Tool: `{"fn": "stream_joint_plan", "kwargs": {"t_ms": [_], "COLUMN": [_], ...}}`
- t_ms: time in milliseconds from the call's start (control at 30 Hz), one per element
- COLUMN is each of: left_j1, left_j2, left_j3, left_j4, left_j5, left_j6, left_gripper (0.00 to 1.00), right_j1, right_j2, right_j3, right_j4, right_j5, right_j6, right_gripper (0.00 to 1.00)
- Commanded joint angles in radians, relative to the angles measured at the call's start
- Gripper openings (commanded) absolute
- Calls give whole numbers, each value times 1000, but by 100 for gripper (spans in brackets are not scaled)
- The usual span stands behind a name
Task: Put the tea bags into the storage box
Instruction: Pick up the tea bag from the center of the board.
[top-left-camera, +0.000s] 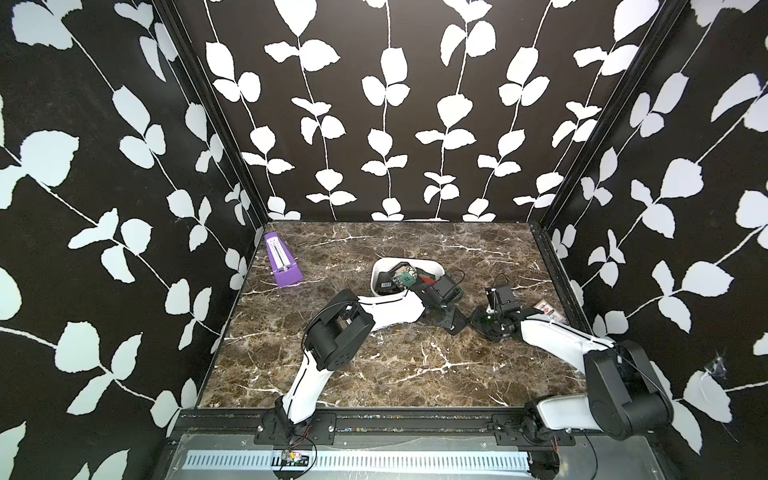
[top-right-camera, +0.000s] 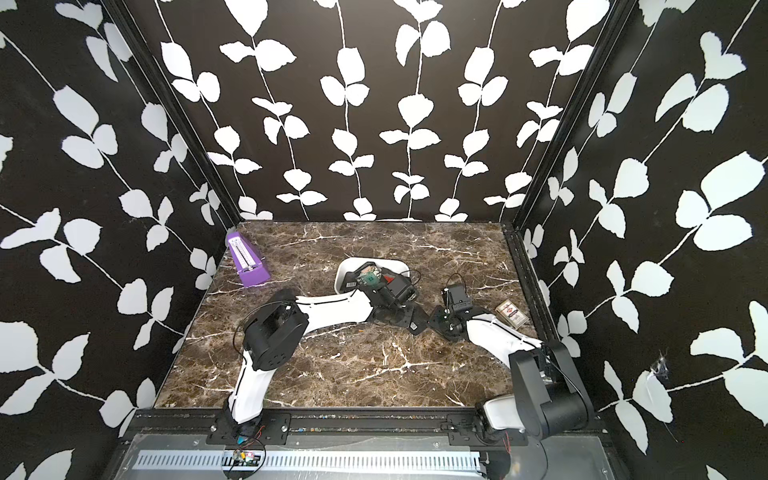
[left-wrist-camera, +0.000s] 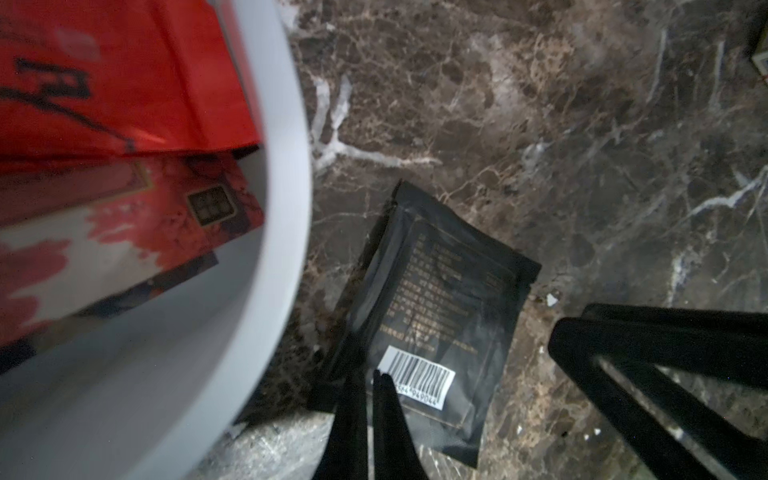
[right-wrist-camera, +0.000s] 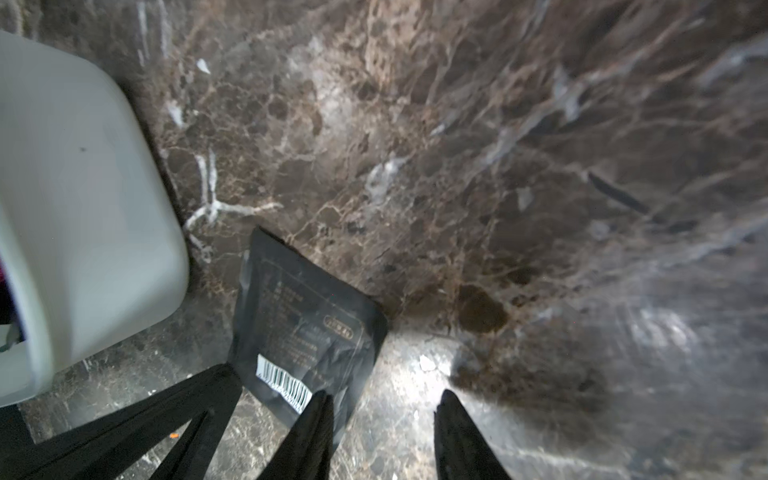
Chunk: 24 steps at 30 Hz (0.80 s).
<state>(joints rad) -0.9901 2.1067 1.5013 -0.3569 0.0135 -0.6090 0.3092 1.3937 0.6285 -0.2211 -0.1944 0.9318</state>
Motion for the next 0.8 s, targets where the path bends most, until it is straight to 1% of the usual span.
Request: {"fn": "stream_joint_plan", "kwargs": {"t_ms": [0, 233, 567, 667, 767], "left_j1": [1, 1, -1, -1, -1], "left_j2": [4, 10, 19, 20, 21], "left_j3": [-27, -57, -60, -60, -61], "left_j4": [-13, -12, -13, -13, -14], "left_j5": [-9, -5, -7, -8, -7], "left_j6": [12, 10, 8, 9, 9], "left_gripper": [0, 0, 0, 0, 0], "right_j1": [-4, -4, -8, -10, -10], "right_j2": [25, 72, 107, 129, 144], "right_j3": [47, 74, 95, 96, 92], "right_j4": [27, 46, 46, 65, 87], "right_j5": [3, -7, 18, 12, 3], "right_j6": [-8, -14, -29, -28, -25], "right_gripper": [42, 42, 43, 42, 36]}}
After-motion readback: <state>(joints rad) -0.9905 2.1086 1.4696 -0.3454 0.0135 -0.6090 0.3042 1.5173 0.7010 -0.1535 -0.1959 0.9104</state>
